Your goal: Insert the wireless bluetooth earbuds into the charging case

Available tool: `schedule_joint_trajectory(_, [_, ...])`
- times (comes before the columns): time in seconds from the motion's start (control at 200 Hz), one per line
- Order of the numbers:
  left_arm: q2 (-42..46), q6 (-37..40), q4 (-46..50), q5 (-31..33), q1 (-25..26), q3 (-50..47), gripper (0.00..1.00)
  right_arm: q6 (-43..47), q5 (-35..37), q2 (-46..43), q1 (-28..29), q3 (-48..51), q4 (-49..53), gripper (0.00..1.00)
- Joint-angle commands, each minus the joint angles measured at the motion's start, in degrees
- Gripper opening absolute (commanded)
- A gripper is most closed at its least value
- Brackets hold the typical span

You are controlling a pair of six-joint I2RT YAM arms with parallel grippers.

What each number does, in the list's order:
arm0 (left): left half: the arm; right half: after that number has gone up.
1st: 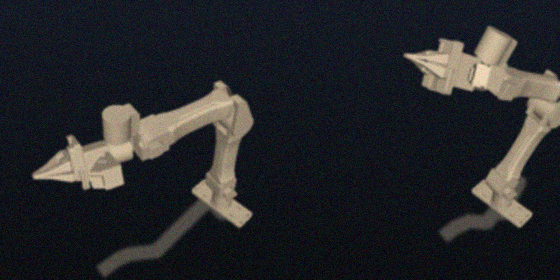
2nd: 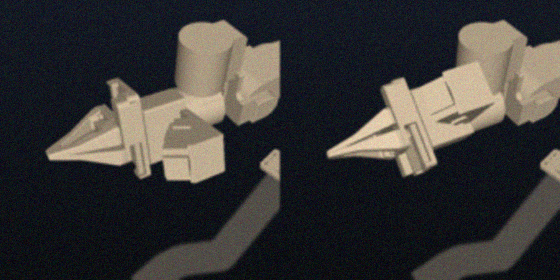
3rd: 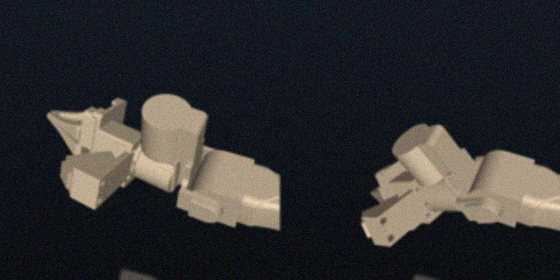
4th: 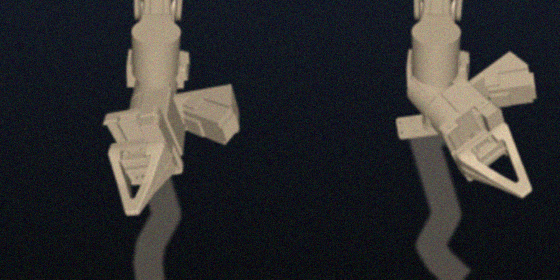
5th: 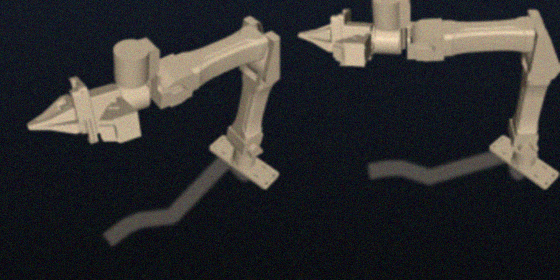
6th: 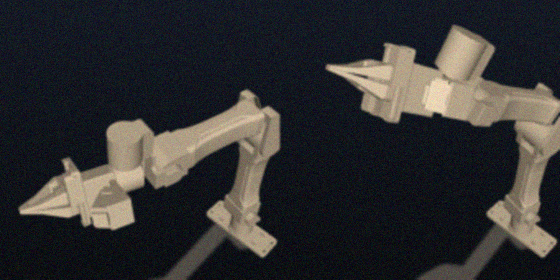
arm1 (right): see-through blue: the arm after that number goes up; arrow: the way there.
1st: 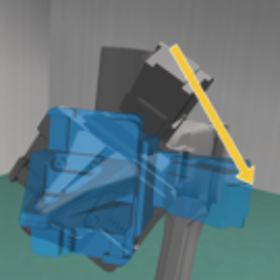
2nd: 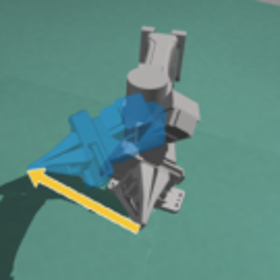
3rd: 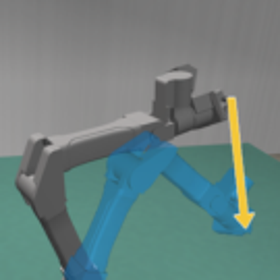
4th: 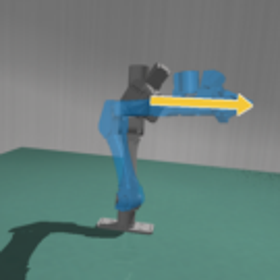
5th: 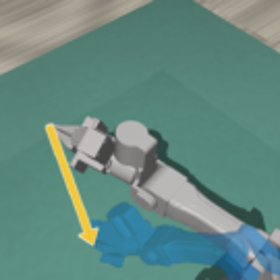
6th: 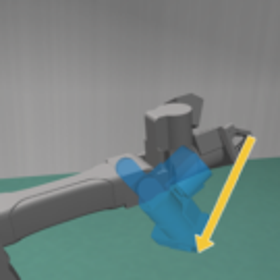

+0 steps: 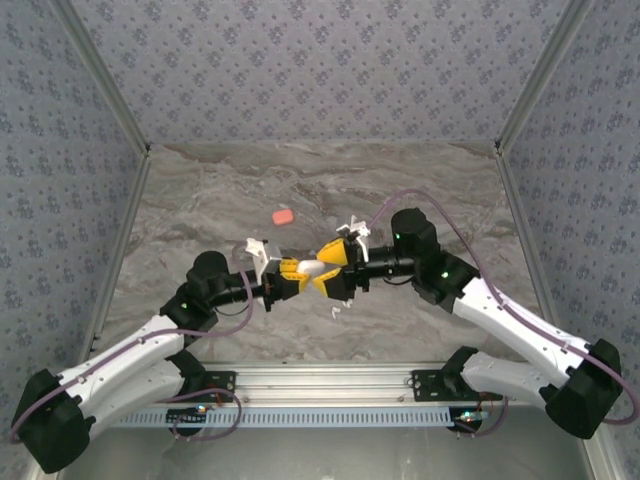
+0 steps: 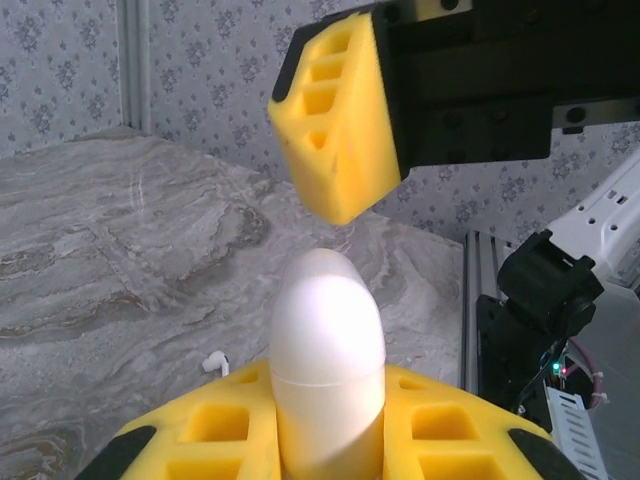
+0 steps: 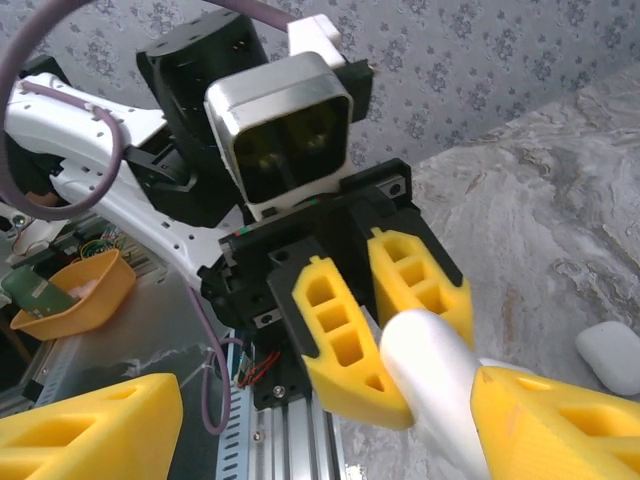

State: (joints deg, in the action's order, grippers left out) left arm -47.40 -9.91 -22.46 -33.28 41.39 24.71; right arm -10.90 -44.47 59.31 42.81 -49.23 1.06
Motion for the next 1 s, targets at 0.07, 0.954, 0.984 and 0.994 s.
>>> schedule_joint_trajectory(0.07, [0.1,0.3,-0.5,1.1,-0.1,1.7,0.0,2.4,10.2,-1.1,-0.3,-1.6,7.5,0.85])
schedule_joint_trajectory(0.954, [-49.8,-15.1,13.5,14.5,-10.4,31.7,0.09,-9.5,40.2,-11.7,-9.8,5.4,15.8,1.0])
schedule_joint_trajectory(0.984, [-51.3,-15.6,13.0,14.2,-11.0,32.6,0.1,-9.7,40.2,-11.8,-10.0,5.8,15.5,1.0])
schedule_joint_trajectory(0.994, [-51.8,-15.8,12.9,14.2,-11.1,33.0,0.1,-9.7,40.1,-11.9,-10.1,5.9,15.4,1.0])
